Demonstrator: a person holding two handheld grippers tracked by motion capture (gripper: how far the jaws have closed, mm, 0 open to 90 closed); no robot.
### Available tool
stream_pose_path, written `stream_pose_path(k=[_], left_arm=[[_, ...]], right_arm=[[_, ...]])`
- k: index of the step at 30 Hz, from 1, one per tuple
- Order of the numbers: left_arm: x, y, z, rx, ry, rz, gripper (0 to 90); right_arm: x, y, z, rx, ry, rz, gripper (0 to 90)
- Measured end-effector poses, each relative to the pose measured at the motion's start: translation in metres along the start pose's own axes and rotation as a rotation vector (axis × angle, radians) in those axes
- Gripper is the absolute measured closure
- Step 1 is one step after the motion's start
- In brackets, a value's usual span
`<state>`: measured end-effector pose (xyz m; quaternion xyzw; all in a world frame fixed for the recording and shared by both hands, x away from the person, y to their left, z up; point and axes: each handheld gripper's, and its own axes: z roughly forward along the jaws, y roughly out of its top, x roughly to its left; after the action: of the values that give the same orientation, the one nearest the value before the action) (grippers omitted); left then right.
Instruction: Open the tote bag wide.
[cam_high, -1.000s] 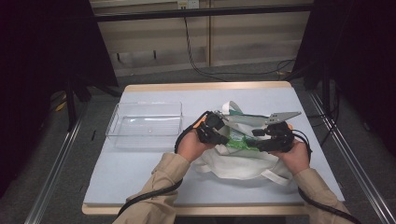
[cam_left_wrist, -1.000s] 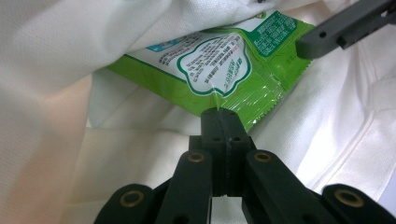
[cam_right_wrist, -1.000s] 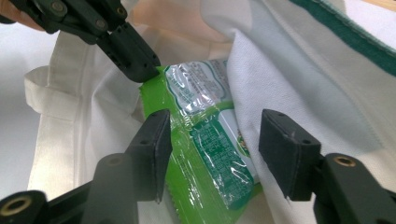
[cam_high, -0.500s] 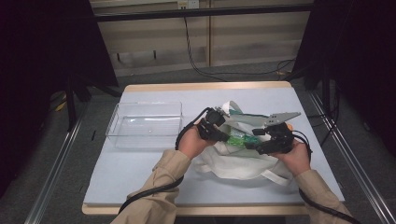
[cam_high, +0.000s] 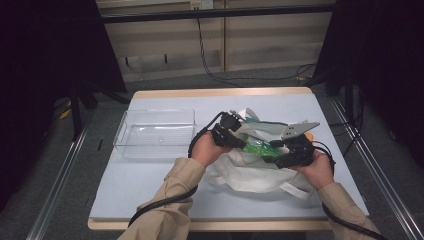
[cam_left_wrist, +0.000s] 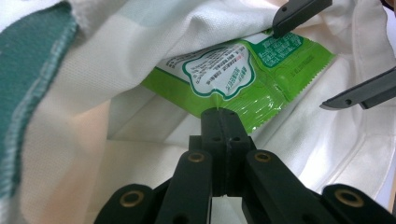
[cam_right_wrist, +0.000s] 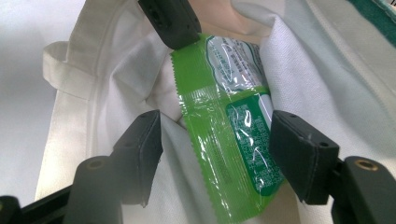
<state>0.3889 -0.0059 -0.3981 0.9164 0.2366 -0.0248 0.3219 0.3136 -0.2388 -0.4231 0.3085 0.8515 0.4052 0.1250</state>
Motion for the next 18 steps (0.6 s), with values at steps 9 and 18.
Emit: stream_pose_path(k=[9, 18], left_arm=[[0.003, -0.0001, -0.0012, -0.001, -0.002, -0.012, 90.0], [0.0011, 0.0013, -0.0019, -0.01, -0.004, -0.021, 90.0]], right_arm=[[0.0029, 0.001, 0.0023, 0.006, -0.009, -0.048, 31.4], [0.0016, 0.0014, 0.003, 0.001, -0.036, -0.072, 35.5]])
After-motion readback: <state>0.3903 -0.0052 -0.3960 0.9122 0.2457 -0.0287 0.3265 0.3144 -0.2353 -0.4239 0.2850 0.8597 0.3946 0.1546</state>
